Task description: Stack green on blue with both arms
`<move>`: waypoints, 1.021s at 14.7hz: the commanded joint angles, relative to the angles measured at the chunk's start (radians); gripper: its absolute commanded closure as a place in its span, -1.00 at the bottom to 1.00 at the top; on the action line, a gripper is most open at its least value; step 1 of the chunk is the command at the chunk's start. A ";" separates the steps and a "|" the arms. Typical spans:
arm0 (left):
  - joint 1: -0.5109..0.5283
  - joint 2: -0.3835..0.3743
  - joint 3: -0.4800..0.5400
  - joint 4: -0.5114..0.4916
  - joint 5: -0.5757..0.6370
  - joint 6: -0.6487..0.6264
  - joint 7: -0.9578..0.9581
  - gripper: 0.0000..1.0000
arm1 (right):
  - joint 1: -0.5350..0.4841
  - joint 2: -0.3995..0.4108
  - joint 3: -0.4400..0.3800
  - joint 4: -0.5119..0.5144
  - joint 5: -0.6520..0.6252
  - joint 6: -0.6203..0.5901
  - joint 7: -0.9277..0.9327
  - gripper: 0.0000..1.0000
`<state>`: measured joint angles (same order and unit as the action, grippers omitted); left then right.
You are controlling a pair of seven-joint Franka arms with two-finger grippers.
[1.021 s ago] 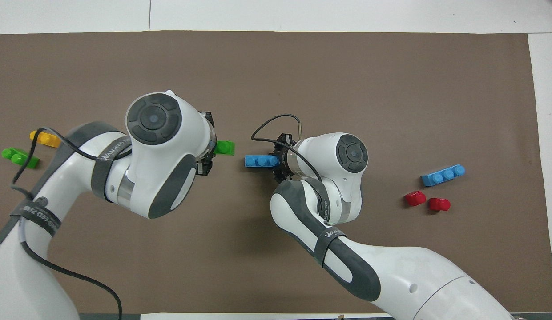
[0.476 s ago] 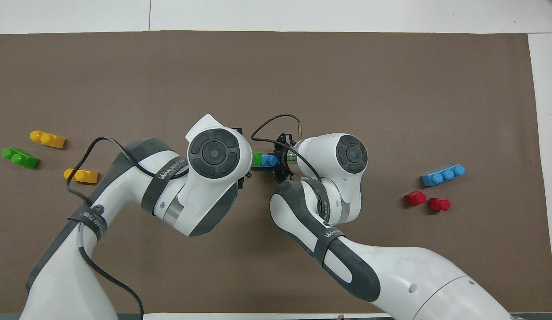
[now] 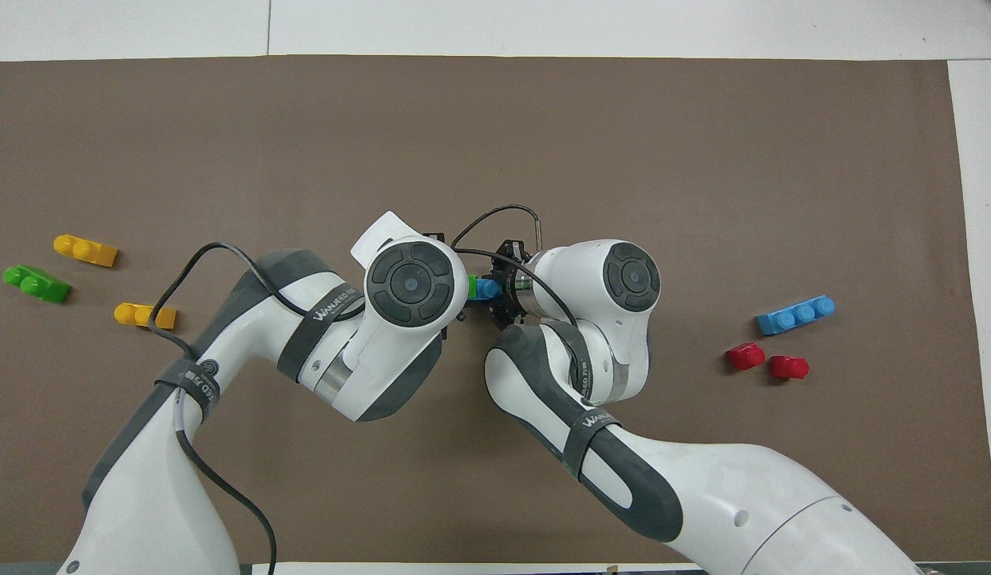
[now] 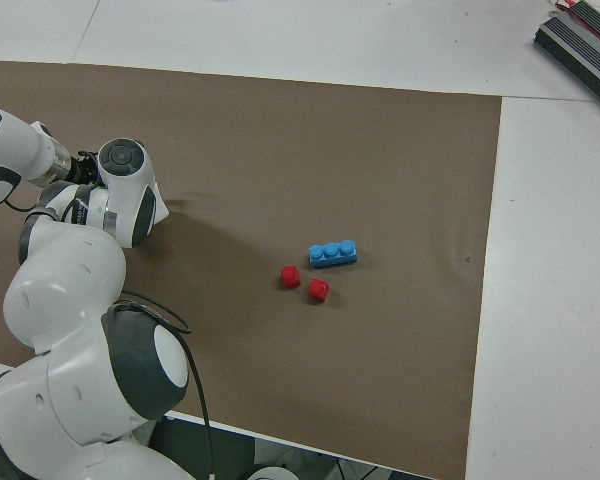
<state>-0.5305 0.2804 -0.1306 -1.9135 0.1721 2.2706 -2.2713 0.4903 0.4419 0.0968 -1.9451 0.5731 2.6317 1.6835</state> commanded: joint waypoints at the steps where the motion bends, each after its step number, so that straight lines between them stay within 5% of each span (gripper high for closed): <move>1: -0.019 0.008 0.017 0.001 0.030 0.012 -0.030 1.00 | 0.004 -0.003 0.000 -0.023 0.025 0.028 0.007 1.00; 9: -0.025 0.034 0.016 -0.002 0.121 0.030 -0.054 0.97 | 0.002 -0.003 0.000 -0.023 0.027 0.025 0.007 0.91; 10: -0.023 0.031 0.016 -0.001 0.127 0.021 -0.021 -0.94 | 0.001 -0.003 0.000 -0.023 0.027 0.024 0.007 0.53; 12: -0.011 0.008 0.014 0.004 0.125 -0.003 0.047 -1.00 | -0.001 -0.003 0.000 -0.021 0.040 0.021 0.007 -0.20; 15: 0.050 -0.075 0.012 0.001 0.119 -0.064 0.168 -1.00 | -0.022 -0.006 0.000 -0.012 0.044 -0.016 0.007 -0.58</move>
<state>-0.5252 0.2793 -0.1188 -1.9026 0.2806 2.2659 -2.1923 0.4884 0.4424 0.0938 -1.9490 0.5862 2.6320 1.6862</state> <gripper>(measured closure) 0.145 0.471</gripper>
